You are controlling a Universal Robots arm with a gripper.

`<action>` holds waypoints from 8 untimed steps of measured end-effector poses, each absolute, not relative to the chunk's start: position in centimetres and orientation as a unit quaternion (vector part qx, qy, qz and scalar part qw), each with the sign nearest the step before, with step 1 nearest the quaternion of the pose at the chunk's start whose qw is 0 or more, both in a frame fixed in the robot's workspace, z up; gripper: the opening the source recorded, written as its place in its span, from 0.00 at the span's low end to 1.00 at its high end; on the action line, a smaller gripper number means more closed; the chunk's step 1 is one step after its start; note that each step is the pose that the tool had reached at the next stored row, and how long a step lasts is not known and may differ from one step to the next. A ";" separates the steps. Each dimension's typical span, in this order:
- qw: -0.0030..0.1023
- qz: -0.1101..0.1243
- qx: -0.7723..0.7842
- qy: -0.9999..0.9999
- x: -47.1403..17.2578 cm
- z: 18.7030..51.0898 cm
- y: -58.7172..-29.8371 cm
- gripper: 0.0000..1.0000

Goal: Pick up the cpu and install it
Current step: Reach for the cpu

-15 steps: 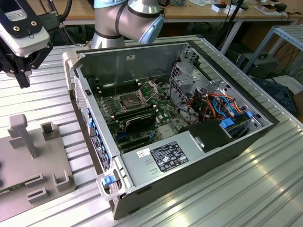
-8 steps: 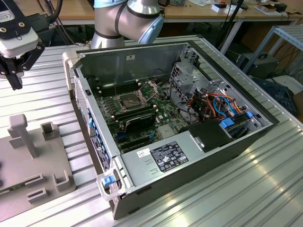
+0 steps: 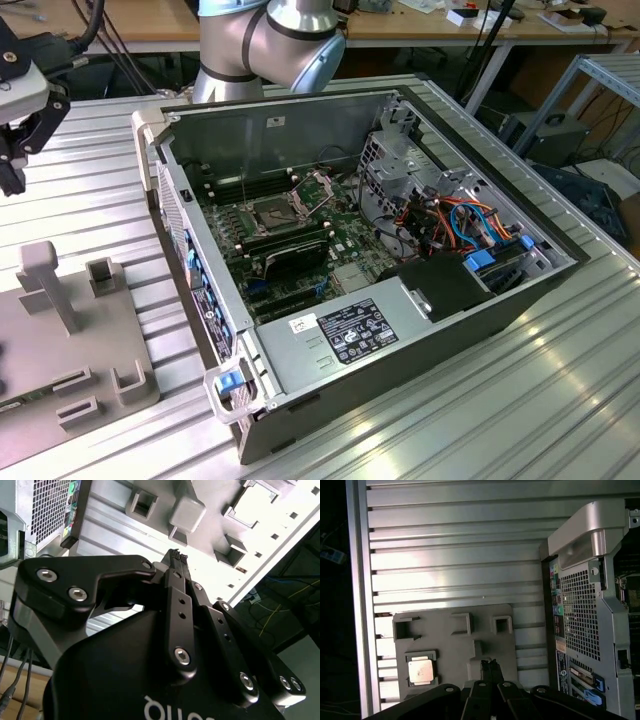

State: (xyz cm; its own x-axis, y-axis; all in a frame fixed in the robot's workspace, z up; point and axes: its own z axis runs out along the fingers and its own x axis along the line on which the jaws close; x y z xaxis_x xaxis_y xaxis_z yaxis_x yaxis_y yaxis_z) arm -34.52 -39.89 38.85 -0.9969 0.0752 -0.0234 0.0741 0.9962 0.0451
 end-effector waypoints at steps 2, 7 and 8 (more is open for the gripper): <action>0.013 0.022 0.037 0.999 -34.5 38.9 -39.9 0.11; 0.012 0.022 0.037 0.999 -34.5 38.9 -39.9 0.11; 0.012 0.022 0.037 0.999 -34.5 38.9 -39.9 0.11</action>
State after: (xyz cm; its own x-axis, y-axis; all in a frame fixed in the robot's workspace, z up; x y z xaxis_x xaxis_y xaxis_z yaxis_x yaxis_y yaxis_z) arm -34.54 -39.88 38.85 -0.9969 0.0753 -0.0233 0.0742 0.9962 0.0451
